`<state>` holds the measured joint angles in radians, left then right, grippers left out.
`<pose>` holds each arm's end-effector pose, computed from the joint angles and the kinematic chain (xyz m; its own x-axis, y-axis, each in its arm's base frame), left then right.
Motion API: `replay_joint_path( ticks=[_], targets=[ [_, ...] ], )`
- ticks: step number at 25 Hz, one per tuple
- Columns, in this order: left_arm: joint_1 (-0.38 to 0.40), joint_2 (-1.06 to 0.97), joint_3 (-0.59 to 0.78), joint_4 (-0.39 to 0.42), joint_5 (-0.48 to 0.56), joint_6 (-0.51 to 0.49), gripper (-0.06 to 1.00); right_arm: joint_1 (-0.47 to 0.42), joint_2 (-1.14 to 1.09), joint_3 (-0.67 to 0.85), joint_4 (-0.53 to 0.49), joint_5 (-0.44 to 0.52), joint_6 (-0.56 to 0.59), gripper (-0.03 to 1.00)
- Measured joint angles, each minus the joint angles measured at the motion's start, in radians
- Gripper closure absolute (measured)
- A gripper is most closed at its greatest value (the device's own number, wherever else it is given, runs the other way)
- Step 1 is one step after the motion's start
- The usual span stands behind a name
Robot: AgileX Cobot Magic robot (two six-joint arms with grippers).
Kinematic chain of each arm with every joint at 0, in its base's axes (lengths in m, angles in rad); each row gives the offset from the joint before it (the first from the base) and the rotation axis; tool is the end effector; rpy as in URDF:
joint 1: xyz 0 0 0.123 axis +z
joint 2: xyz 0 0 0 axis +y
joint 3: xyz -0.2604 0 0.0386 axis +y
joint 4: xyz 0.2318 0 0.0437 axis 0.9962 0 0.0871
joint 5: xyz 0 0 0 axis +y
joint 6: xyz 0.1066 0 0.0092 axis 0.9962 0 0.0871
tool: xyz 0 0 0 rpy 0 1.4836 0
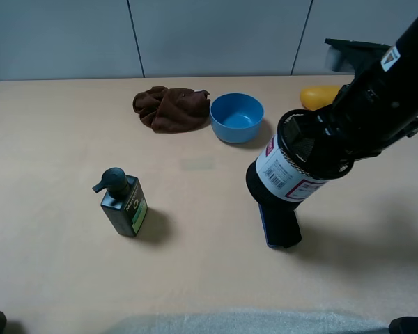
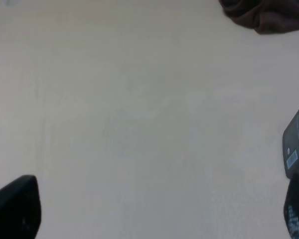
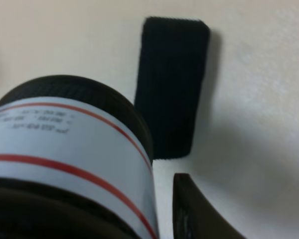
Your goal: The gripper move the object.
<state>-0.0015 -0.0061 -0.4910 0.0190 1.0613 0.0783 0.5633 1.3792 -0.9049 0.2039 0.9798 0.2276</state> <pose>0.0173 0.0017 0.2597 -0.4584 0.0881 -0.8843 0.0270 0.9960 0.0853 0.1905 0.1416 0.2159 -0.9651 -0.2182 -0.1445 -0.2469 0.9423 0.2260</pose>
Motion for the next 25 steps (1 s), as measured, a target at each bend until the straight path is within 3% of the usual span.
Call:
replay_joint_path(
  ticks=[7, 16, 25],
  targets=[
    [0.0, 0.0, 0.0, 0.0, 0.0, 0.0, -0.05, 0.089, 0.104, -0.086, -0.019, 0.0, 0.001, 0.9],
    [0.0, 0.0, 0.0, 0.0, 0.0, 0.0, -0.05, 0.117, 0.192, -0.156, -0.015, -0.025, 0.001, 0.9],
    [0.0, 0.0, 0.0, 0.0, 0.0, 0.0, -0.05, 0.217, 0.259, -0.206, -0.028, -0.058, 0.023, 0.9]
  ],
)
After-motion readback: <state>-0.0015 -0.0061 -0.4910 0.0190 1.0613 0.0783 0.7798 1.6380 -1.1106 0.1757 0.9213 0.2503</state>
